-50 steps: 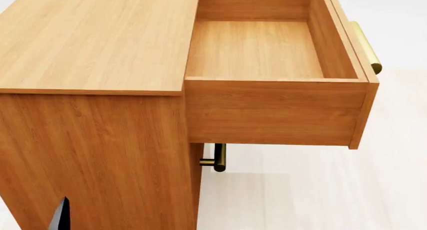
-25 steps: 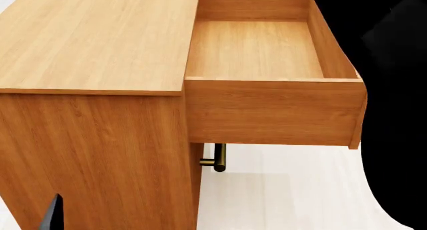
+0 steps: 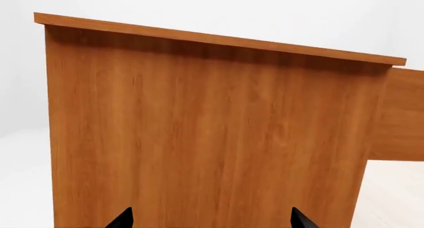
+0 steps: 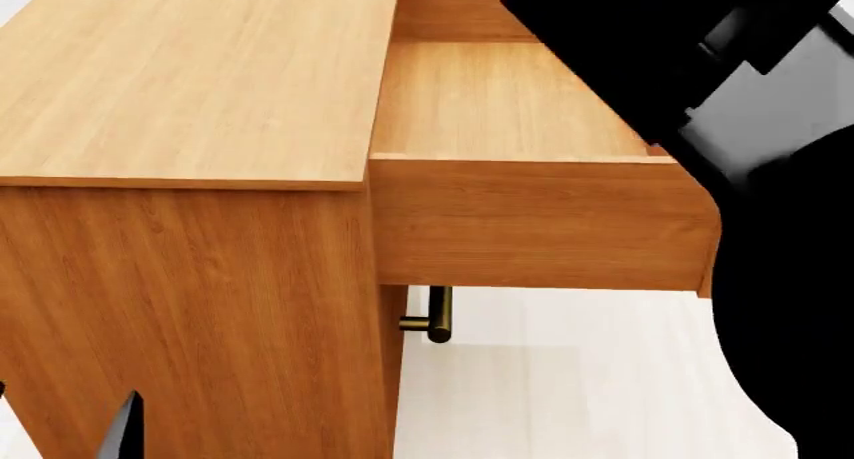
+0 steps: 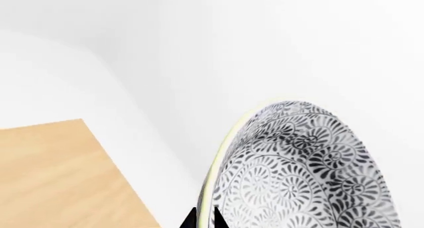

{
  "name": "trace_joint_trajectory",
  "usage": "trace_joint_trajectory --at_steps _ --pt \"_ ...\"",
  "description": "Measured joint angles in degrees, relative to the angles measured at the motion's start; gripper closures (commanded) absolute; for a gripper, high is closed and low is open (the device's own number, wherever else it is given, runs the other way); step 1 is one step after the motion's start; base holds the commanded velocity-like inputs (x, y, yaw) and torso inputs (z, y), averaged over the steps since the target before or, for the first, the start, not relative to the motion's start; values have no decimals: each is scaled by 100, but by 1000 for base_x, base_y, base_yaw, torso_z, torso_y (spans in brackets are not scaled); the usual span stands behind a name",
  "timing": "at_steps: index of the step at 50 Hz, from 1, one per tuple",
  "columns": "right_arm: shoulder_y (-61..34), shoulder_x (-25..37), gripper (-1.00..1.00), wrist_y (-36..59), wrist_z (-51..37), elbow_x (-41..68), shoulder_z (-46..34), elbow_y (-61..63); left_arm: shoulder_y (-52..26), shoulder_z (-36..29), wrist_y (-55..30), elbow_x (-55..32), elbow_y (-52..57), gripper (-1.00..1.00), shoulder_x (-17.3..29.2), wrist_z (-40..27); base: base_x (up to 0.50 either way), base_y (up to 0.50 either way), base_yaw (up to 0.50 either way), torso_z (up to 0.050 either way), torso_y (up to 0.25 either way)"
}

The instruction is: Put the bowl on top of the cabinet.

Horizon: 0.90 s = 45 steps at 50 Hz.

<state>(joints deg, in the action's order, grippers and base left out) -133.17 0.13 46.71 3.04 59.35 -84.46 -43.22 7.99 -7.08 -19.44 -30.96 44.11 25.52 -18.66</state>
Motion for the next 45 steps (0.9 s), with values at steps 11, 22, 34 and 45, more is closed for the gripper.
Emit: trace_joint_trajectory --at_steps 11,22,34,45 --pt "324 -13 100 -573 -200 775 -295 246 -72 -37 1 49 -117 -100 21 5 0 0 0 0 0" --pt "534 -13 100 -862 -275 1140 -411 505 -71 -112 32 124 -147 -100 32 12 0 0 0 0 1" --pt "783 -13 100 -904 -288 1179 -456 904 -47 -154 56 143 -116 -100 59 14 0 0 0 0 1" --pt "1185 -13 100 -725 -169 918 -465 1245 -10 -116 85 72 -64 -100 105 19 0 0 0 0 0"
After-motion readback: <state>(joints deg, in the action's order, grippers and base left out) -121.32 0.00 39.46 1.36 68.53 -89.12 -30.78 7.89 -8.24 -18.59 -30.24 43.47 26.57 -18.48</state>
